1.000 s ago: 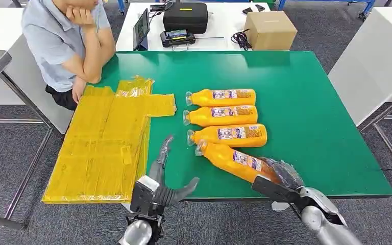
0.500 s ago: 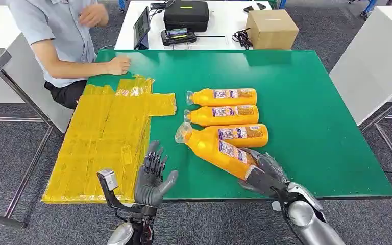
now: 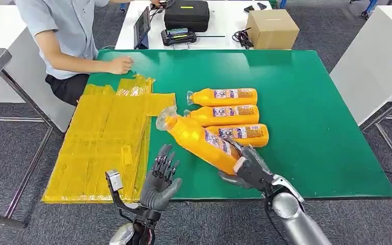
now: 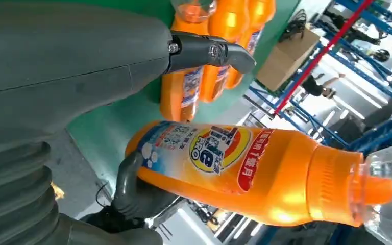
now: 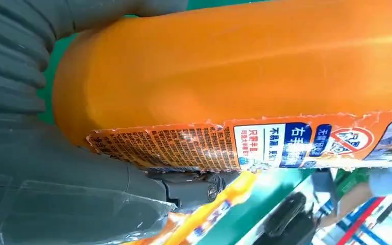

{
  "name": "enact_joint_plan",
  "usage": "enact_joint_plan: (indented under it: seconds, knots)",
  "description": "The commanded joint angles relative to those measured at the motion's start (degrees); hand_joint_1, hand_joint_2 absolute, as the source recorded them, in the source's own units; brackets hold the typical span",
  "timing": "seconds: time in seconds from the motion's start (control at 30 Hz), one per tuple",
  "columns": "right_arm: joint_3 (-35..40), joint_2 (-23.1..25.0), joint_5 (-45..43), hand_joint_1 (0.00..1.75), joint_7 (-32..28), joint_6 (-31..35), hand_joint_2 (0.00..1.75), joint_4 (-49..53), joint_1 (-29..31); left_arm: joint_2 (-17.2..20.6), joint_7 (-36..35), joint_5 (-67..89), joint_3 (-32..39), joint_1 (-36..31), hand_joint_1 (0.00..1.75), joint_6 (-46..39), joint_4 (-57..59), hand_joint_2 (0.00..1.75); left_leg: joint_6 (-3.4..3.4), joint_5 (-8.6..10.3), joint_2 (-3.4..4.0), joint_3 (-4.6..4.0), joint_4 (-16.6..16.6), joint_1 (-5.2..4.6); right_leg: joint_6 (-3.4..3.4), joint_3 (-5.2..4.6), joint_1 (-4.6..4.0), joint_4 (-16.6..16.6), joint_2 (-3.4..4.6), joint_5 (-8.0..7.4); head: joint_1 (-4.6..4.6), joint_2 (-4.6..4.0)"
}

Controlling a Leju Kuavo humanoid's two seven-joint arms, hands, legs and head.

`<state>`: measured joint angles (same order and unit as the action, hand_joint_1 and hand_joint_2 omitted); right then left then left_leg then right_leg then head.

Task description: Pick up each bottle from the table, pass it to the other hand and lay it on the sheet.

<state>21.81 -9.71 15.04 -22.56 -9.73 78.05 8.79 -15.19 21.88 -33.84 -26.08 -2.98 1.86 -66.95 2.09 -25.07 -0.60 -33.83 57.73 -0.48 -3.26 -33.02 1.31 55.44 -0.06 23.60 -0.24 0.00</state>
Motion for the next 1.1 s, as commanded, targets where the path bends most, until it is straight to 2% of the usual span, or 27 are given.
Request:
enact_joint_plan:
  seconds: [0.03,0.17,0.27,0.43,1.03,1.07,1.1]
  knots:
    - [6.29,3.05,-0.79,1.75,-0.21,-1.7,1.75,-8.43,5.24,1.51,4.05,5.93,-2.87,-4.97,0.0,-1.84,4.11,1.75,-0.16,-0.07,0.28,0.2,-0.01,0.1,0.19,0.14,-0.11,-0.05,0.23,-0.02,0.0,0.0]
    - [10.33,4.75,-0.09,1.75,-0.38,-1.92,1.75,-10.92,7.28,0.52,4.75,6.03,-2.62,-6.43,0.0,-2.68,5.14,1.75,-0.18,-0.08,0.3,0.17,0.03,0.14,0.21,0.1,-0.15,-0.02,0.25,-0.03,0.0,0.0]
    - [10.33,4.75,-0.09,1.75,-0.38,-1.92,1.75,-10.92,7.28,0.52,4.75,6.03,-2.62,-6.43,0.0,-2.68,5.14,1.75,-0.17,-0.08,0.28,0.18,0.0,0.12,0.19,0.13,-0.13,-0.05,0.22,-0.01,-0.02,0.0]
    - [14.87,4.82,1.48,1.75,-0.65,-2.69,1.75,-10.65,8.51,-0.09,5.97,5.08,-1.29,-7.11,0.0,-3.07,5.13,1.75,-0.13,-0.08,0.23,0.18,0.01,0.09,0.16,0.12,-0.1,-0.02,0.19,0.02,0.0,0.0]
    - [19.3,6.18,0.13,1.75,-1.56,-3.0,1.75,-13.63,10.41,0.12,5.9,0.06,0.07,-6.55,0.0,1.58,1.44,1.75,-0.14,-0.06,0.16,0.14,0.01,0.11,0.16,0.1,-0.11,-0.01,0.11,0.02,0.02,0.0]
    - [19.18,6.11,-0.04,1.75,-1.63,-2.96,1.75,-13.68,10.36,-0.16,6.08,-0.66,0.78,-6.34,1.62,1.32,1.08,1.75,-0.11,-0.03,0.12,0.08,0.0,0.08,0.12,0.04,-0.08,0.0,0.08,0.01,-0.02,0.0]
    - [18.88,6.11,-0.5,1.75,-1.71,-3.02,1.75,-13.78,10.32,-0.08,6.11,-0.77,0.83,-6.29,1.75,1.33,0.72,1.75,-0.15,-0.08,0.18,0.14,0.04,0.11,0.17,0.1,-0.11,0.02,0.12,0.04,0.0,0.0]
